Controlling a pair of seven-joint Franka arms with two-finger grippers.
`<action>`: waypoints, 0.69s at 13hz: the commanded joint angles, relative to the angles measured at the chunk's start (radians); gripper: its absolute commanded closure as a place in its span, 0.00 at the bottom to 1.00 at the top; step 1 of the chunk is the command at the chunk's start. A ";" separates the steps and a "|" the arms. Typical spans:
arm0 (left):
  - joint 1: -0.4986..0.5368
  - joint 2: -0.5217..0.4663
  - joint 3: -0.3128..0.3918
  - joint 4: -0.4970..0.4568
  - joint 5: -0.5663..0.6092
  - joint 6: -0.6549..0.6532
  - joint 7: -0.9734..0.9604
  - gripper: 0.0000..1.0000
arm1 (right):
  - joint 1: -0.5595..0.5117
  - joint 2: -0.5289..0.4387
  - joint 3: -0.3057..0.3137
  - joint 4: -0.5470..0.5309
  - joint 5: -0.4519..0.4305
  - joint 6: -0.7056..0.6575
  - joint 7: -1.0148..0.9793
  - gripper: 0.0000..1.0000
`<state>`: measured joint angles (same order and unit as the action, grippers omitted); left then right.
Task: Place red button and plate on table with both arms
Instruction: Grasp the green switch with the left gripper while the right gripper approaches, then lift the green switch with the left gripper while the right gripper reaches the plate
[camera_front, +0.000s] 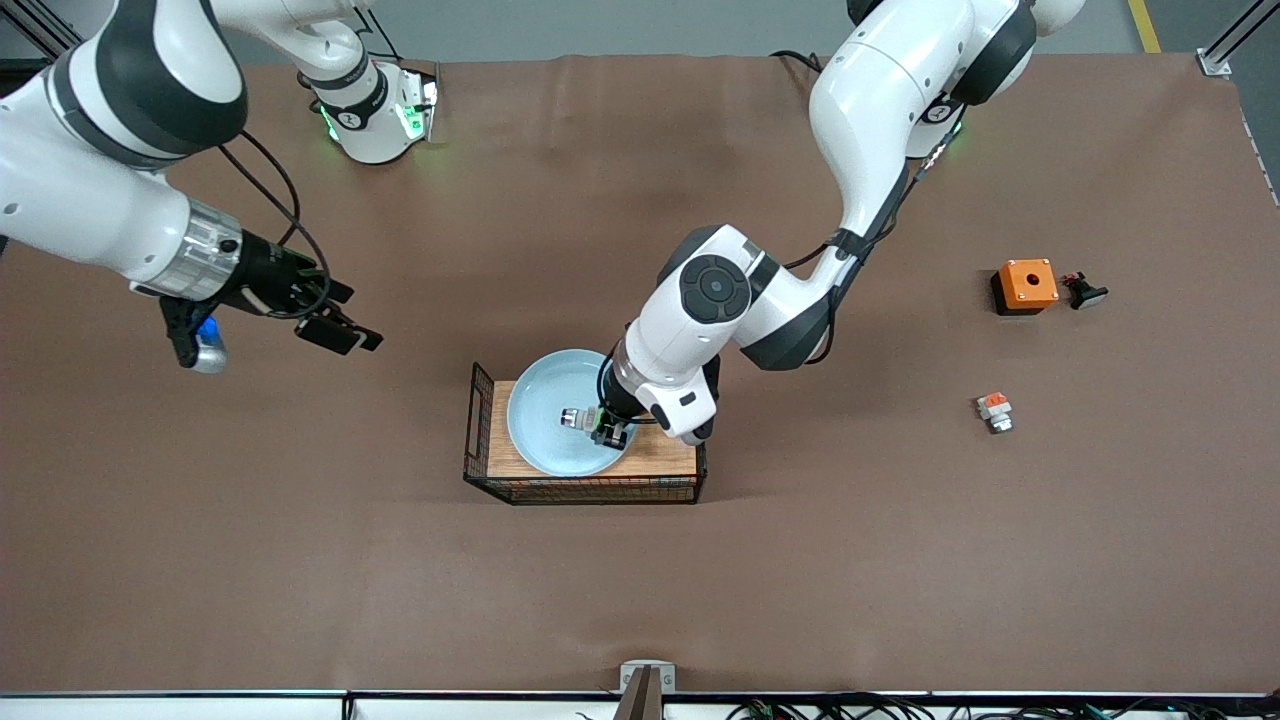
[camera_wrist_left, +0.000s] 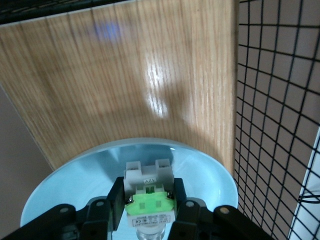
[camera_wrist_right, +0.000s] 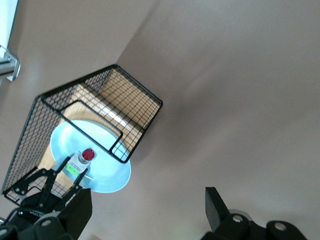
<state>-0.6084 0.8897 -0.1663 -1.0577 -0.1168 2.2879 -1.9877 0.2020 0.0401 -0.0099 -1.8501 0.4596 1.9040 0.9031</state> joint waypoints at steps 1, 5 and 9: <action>-0.013 0.003 0.014 0.036 0.000 -0.051 0.015 1.00 | 0.051 0.030 -0.007 -0.005 0.022 0.015 0.022 0.00; 0.007 -0.164 0.011 0.036 -0.003 -0.353 0.078 1.00 | 0.126 0.078 -0.007 -0.005 0.014 0.125 0.115 0.00; 0.103 -0.322 0.002 0.025 -0.067 -0.620 0.428 1.00 | 0.181 0.080 -0.009 0.000 0.011 0.159 0.128 0.00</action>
<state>-0.5551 0.6437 -0.1655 -0.9913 -0.1401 1.7752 -1.7448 0.3587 0.1265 -0.0095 -1.8535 0.4603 2.0488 1.0142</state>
